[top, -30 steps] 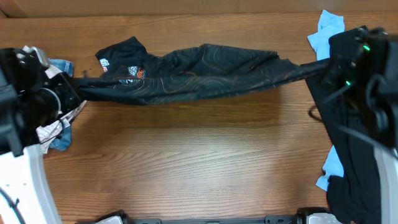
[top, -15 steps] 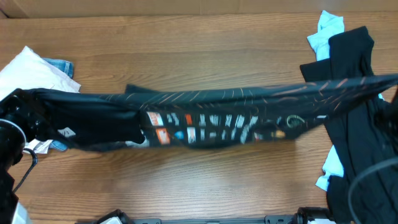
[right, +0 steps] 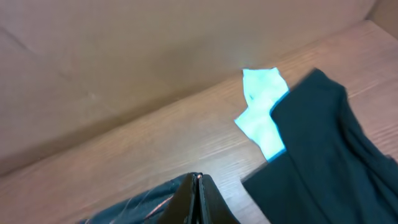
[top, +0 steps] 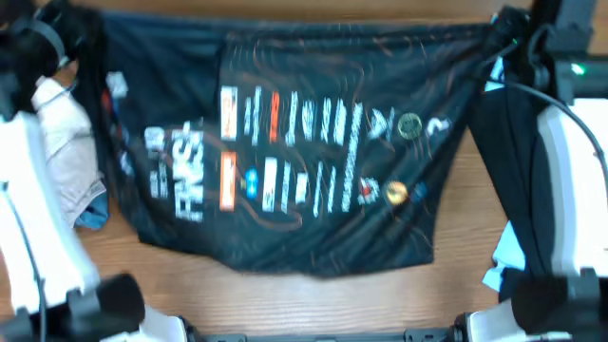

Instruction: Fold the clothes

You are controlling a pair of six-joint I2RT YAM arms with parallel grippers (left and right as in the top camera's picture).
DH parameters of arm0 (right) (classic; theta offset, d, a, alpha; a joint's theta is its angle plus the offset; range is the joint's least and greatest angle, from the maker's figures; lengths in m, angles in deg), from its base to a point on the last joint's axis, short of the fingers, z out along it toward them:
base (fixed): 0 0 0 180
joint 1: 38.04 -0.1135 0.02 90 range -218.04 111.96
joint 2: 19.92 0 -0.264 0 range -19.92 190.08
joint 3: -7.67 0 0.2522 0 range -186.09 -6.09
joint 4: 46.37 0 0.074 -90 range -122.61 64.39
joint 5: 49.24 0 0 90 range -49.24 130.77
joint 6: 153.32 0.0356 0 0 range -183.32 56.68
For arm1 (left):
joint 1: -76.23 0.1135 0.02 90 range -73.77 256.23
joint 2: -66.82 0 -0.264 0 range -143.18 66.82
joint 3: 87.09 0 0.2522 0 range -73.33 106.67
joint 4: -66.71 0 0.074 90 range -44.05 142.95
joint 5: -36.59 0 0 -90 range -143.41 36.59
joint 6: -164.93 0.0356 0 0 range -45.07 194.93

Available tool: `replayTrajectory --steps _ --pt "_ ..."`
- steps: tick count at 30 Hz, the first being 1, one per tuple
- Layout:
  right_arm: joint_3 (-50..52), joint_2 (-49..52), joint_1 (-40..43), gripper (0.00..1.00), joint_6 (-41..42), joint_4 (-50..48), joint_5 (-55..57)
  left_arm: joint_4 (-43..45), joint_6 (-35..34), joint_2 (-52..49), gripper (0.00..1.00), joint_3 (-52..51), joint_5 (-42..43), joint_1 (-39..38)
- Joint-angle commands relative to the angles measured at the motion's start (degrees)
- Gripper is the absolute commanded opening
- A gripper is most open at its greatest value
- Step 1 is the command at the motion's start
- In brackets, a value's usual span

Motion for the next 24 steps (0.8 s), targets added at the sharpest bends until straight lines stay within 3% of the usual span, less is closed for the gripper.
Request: replayTrajectory --steps 1,3,5,9,13,17,22,24 --pt "-3.0 -2.3 0.5 0.04 -1.1 -4.6 0.7 10.5 -6.5 -0.6 0.04 0.9 5.7 -1.1" --pt "-9.4 -2.6 0.5 0.04 -1.1 -3.7 1.2 16.8 -9.5 0.0 0.04 2.7 6.1 -0.4" --pt "-15.6 -2.6 0.5 0.04 -1.3 -1.1 1.8 17.2 -9.7 0.3 0.04 7.0 6.1 0.4" --pt "-25.1 -2.6 0.5 0.04 -1.8 7.1 4.9 6.1 -5.7 0.3 0.04 17.7 6.5 1.7" --pt "-26.2 -2.6 0.5 0.04 -1.8 17.0 10.6 -9.3 1.2 0.4 0.04 20.7 6.5 1.3" --pt "-22.5 -0.5 0.5 0.04 -1.7 30.5 13.1 -29.9 9.1 -0.5 0.04 17.5 0.9 -1.4" --pt "-15.7 2.1 1.1 0.04 -1.4 37.6 13.1 -35.9 13.4 -2.8 0.04 8.3 -4.5 -5.0" --pt "-10.5 2.4 1.8 0.04 -1.2 38.7 13.1 -35.8 15.3 -4.3 0.04 0.2 -4.5 -6.7"
